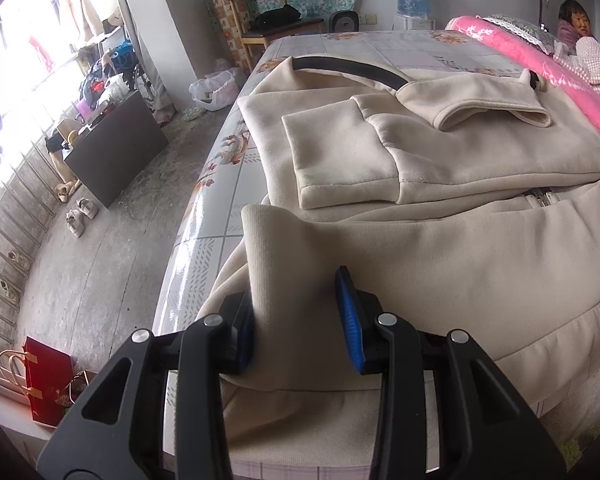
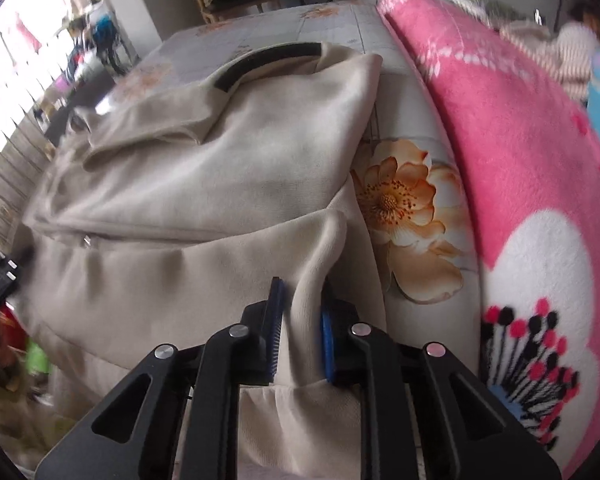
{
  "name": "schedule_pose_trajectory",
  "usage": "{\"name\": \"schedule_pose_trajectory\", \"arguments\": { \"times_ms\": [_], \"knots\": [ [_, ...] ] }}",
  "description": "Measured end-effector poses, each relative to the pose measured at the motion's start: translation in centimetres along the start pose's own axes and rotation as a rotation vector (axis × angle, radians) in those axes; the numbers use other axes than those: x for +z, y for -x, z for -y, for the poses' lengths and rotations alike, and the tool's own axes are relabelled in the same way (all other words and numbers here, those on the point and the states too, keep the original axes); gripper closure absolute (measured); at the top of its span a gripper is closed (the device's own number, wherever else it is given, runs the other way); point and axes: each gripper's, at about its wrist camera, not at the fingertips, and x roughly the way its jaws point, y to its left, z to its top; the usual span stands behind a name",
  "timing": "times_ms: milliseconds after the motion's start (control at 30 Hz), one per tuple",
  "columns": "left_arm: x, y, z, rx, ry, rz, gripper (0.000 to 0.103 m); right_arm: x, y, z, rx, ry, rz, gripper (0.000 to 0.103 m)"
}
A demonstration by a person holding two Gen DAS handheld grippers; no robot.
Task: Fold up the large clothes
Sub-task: 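Grasp the jacket hem edge with both grippers and lift it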
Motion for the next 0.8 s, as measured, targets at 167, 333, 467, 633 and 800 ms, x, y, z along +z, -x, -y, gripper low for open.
{"name": "schedule_pose_trajectory", "arguments": {
  "times_ms": [167,333,467,633,800],
  "knots": [
    [0.1,0.0,0.1,0.004,0.001,-0.008,0.069,-0.9,0.1,-3.1,-0.187,0.166,0.011,0.086],
    [0.2,0.0,-0.1,-0.003,0.006,-0.013,0.069,-1.0,0.1,-3.5,-0.221,0.182,0.010,0.086],
    [0.1,0.0,-0.1,-0.004,0.006,-0.014,0.069,-0.8,-0.1,-3.3,-0.211,0.168,0.007,0.086],
    [0.1,0.0,-0.1,-0.007,0.010,-0.015,0.069,-0.7,-0.2,-3.3,-0.205,0.160,0.002,0.086],
    [0.1,0.0,-0.1,-0.008,0.010,-0.015,0.069,-0.7,-0.1,-3.2,-0.199,0.153,0.002,0.086]
  ]
}}
